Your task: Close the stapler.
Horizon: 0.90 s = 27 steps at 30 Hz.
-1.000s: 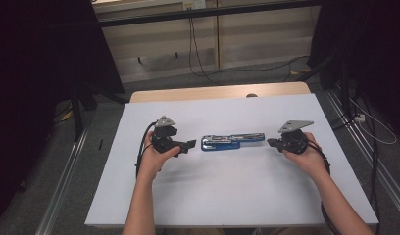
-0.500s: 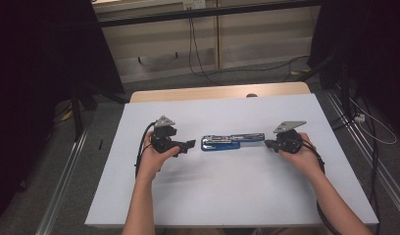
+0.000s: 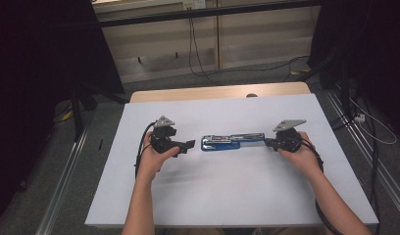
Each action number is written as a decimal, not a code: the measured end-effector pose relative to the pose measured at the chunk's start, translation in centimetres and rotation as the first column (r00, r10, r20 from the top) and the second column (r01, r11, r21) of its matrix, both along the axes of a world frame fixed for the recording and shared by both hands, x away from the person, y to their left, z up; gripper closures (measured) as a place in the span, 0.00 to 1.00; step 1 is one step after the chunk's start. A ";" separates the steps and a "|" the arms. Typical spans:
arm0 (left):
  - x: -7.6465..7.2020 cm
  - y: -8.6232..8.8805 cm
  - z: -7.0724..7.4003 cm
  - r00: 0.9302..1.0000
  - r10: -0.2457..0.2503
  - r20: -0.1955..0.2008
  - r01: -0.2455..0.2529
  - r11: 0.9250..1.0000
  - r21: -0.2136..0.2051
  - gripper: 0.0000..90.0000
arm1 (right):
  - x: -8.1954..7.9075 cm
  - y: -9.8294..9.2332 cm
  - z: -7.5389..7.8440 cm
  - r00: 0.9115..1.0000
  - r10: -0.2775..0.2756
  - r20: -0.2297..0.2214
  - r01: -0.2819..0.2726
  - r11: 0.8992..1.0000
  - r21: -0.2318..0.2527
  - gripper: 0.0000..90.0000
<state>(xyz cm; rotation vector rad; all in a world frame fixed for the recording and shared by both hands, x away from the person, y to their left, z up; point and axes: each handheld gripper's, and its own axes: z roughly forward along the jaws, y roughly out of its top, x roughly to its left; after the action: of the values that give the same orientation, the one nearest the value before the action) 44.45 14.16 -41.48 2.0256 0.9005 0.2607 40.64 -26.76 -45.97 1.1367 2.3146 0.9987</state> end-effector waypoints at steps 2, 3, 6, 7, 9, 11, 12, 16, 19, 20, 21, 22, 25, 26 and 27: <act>0.0 0.0 0.0 1.000 0.001 0.001 -0.001 1.000 -0.001 0.07 | 0.0 0.0 0.1 1.000 0.000 0.004 0.000 1.000 0.003 1.00; 0.0 0.0 0.0 1.000 0.001 0.000 -0.001 1.000 -0.001 0.07 | 0.0 0.0 0.1 1.000 0.001 0.009 -0.001 1.000 0.007 1.00; 0.0 0.0 0.0 1.000 -0.005 0.003 0.005 1.000 0.009 0.07 | 0.0 0.0 0.3 1.000 -0.001 0.013 0.000 1.000 0.019 1.00; 0.0 0.0 0.0 1.000 -0.002 0.002 0.002 1.000 0.009 0.07 | 0.1 0.1 0.3 1.000 0.002 0.015 -0.002 1.000 0.020 1.00; 0.0 0.0 -0.1 1.000 -0.002 -0.001 0.002 1.000 0.009 0.07 | 0.1 0.2 0.3 1.000 0.002 0.020 -0.003 1.000 0.020 1.00; 0.0 0.0 -0.1 1.000 -0.003 -0.001 0.003 1.000 0.010 0.07 | 0.1 0.2 0.4 1.000 0.004 0.024 -0.005 1.000 0.026 1.00; 0.0 0.0 -0.1 1.000 -0.004 0.004 0.004 1.000 0.014 0.07 | 0.2 0.2 0.4 1.000 0.005 0.027 -0.005 1.000 0.029 1.00; 0.0 0.2 -0.1 1.000 -0.004 0.005 0.004 1.000 0.016 0.07 | 0.2 0.5 0.6 0.999 0.009 0.034 -0.010 0.999 0.037 1.00; -0.1 0.2 -0.1 1.000 0.005 -0.002 -0.005 1.000 0.006 0.07 | 0.3 0.8 0.7 0.999 0.019 0.040 -0.020 0.999 0.040 1.00; 0.0 0.2 -0.1 1.000 0.003 0.000 -0.003 1.000 0.009 0.07 | 0.3 0.9 0.7 0.999 0.021 0.040 -0.023 0.999 0.039 1.00; 0.0 0.2 -0.2 1.000 0.004 -0.002 -0.004 1.000 0.009 0.07 | 0.3 1.0 0.7 0.999 0.025 0.041 -0.027 0.999 0.043 1.00; 0.0 0.2 -0.2 1.000 0.003 -0.002 -0.003 1.000 0.013 0.07 | 0.3 1.1 0.7 0.999 0.028 0.041 -0.030 0.999 0.043 1.00; 0.0 0.2 -0.3 1.000 0.003 -0.005 -0.003 1.000 0.012 0.07 | 0.5 1.3 0.7 0.998 0.035 0.047 -0.038 0.998 0.045 1.00; 0.0 0.3 -0.3 1.000 0.005 -0.005 -0.005 1.000 0.014 0.07 | 0.5 1.4 0.7 0.998 0.037 0.047 -0.039 0.998 0.045 1.00; 0.0 0.3 -0.3 1.000 0.007 -0.007 -0.006 1.000 0.013 0.07 | 0.5 1.4 0.7 0.998 0.041 0.047 -0.043 0.998 0.045 1.00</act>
<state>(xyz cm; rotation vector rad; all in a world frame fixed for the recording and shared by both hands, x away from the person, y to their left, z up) 44.41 14.49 -41.78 2.0369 0.9121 0.2634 41.13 -25.31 -45.24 1.0747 2.2992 1.0875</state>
